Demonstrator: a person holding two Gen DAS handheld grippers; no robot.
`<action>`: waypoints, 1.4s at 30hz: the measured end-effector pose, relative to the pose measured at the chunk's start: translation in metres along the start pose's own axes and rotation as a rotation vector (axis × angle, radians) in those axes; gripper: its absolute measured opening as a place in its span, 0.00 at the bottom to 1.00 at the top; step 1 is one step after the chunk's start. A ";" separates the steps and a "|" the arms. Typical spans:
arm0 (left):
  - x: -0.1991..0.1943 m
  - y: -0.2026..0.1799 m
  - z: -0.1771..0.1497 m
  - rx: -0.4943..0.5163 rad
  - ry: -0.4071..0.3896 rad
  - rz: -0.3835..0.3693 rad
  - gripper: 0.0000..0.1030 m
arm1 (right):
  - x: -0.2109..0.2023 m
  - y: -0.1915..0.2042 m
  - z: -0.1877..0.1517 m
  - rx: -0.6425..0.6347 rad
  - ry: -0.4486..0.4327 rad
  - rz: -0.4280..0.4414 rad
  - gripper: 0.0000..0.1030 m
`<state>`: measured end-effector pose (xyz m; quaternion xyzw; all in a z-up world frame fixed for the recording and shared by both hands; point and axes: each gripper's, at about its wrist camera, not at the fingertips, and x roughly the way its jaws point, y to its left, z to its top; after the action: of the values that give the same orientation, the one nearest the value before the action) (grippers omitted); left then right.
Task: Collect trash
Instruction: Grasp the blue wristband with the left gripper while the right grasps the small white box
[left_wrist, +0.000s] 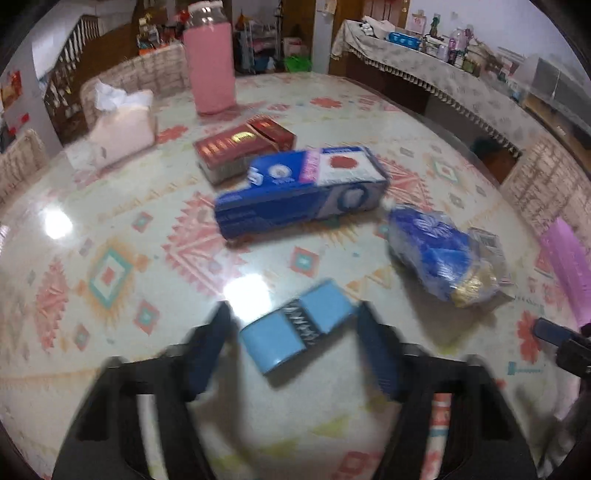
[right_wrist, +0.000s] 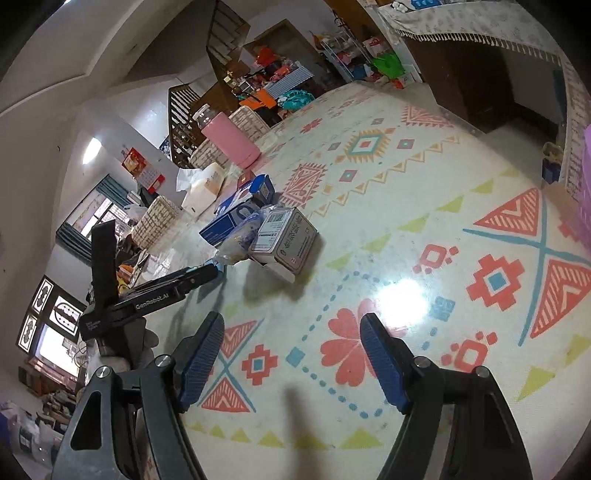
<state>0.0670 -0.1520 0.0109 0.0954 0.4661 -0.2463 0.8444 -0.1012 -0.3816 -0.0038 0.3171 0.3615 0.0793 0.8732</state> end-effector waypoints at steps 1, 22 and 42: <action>-0.001 -0.002 -0.001 -0.009 0.005 0.007 0.45 | 0.000 0.000 0.000 0.001 -0.001 0.000 0.78; -0.021 0.004 -0.034 -0.237 -0.033 -0.184 0.38 | 0.004 0.016 -0.003 -0.073 -0.003 -0.120 0.79; -0.020 0.000 -0.034 -0.195 -0.054 -0.174 0.34 | 0.085 0.055 0.047 -0.216 0.029 -0.462 0.36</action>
<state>0.0326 -0.1325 0.0092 -0.0346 0.4717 -0.2747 0.8372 -0.0022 -0.3302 0.0058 0.1298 0.4263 -0.0796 0.8917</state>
